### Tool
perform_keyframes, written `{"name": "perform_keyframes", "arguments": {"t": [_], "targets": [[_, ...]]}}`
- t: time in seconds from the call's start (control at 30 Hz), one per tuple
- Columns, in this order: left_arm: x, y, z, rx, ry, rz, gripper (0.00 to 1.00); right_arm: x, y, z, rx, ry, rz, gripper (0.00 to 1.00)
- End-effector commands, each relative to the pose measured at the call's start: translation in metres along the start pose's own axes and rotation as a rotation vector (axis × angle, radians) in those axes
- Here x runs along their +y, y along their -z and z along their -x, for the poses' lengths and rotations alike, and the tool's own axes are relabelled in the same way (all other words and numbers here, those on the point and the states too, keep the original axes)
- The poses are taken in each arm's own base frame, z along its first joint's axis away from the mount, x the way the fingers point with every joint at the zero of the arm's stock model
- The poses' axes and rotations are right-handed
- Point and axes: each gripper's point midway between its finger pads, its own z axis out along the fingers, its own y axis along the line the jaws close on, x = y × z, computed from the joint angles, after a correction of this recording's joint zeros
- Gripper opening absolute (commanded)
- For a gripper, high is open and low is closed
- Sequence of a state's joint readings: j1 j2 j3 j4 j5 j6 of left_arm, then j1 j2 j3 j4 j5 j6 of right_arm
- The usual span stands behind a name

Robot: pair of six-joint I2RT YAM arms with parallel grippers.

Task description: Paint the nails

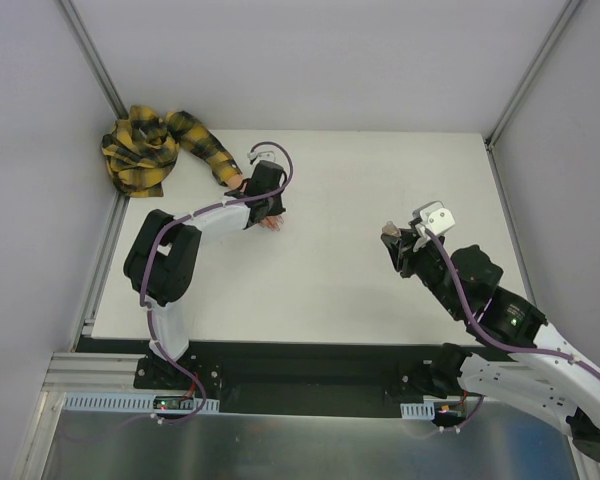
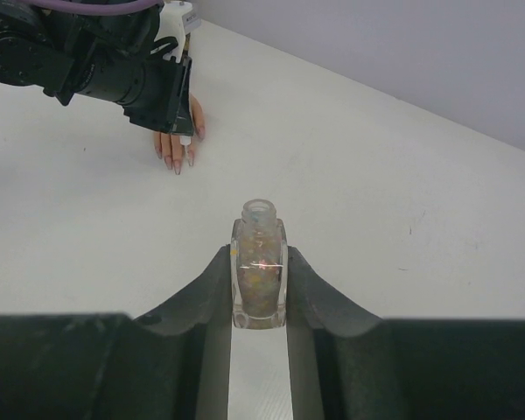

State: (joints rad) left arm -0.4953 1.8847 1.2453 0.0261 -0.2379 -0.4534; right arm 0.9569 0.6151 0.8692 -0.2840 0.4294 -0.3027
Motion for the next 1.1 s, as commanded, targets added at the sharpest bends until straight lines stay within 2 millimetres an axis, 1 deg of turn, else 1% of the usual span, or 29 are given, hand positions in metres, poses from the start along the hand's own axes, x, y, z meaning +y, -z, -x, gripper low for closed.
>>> {"name": "perform_keyframes", "arguments": {"t": [0.0, 0.1, 0.2, 0.73, 1.0, 1.07], "targets": [[-0.0106, 0.0032, 0.0269, -0.061, -0.003, -0.044, 0.00, 0.0010, -0.0017, 0.0153, -0.052, -0.039, 0.002, 0.00], [-0.0158, 0.0030, 0.0267, -0.057, -0.008, -0.069, 0.00, 0.0015, -0.0019, 0.0146, -0.051, -0.040, 0.006, 0.00], [-0.0171, 0.0026, 0.0263, -0.056, -0.007, -0.075, 0.00, 0.0013, -0.0021, 0.0139, -0.049, -0.041, 0.004, 0.00], [-0.0096, -0.0021, 0.0268, -0.057, -0.013, -0.050, 0.00, 0.0014, -0.0031, 0.0122, -0.045, -0.044, 0.006, 0.00], [-0.0113, -0.0017, 0.0316, -0.067, -0.024, -0.055, 0.00, 0.0014, -0.0035, 0.0115, -0.043, -0.045, 0.007, 0.00], [-0.0127, -0.0012, 0.0301, -0.061, -0.016, -0.063, 0.00, 0.0009, -0.0034, 0.0122, -0.045, -0.046, 0.006, 0.00]]}}
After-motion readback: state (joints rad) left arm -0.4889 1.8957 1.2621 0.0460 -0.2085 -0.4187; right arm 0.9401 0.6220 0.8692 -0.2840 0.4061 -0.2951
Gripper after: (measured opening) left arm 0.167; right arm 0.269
